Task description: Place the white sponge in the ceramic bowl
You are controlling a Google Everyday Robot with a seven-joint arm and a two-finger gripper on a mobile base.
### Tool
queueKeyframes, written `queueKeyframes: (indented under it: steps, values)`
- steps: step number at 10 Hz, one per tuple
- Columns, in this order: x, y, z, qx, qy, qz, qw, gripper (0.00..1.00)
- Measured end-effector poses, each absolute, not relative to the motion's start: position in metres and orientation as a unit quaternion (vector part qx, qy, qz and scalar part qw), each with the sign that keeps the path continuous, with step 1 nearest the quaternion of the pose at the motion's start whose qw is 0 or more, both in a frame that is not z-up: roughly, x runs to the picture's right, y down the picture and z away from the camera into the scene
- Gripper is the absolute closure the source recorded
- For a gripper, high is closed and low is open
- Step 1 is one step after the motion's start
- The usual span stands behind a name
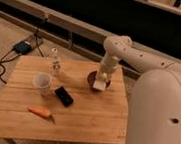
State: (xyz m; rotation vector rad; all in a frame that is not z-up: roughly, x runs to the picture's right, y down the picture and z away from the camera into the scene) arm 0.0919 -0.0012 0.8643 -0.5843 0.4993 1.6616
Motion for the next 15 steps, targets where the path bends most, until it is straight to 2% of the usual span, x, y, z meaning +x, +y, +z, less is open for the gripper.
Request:
queueKeyframes:
  steps: [2, 5, 6, 7, 9, 10, 15]
  values:
    - [0.093, -0.013, 0.88, -0.246, 0.216, 0.717, 0.616, 0.97]
    - [0.096, -0.017, 0.894, -0.243, 0.22, 0.714, 0.62, 0.7]
    - [0.097, -0.018, 0.897, -0.243, 0.219, 0.713, 0.62, 0.57]
    - [0.097, -0.018, 0.898, -0.243, 0.219, 0.713, 0.62, 0.48]
    - [0.097, -0.019, 0.899, -0.243, 0.216, 0.714, 0.62, 0.26]
    - [0.097, -0.019, 0.9, -0.243, 0.214, 0.714, 0.621, 0.2]
    - [0.092, -0.018, 0.899, -0.244, 0.208, 0.715, 0.621, 0.2]
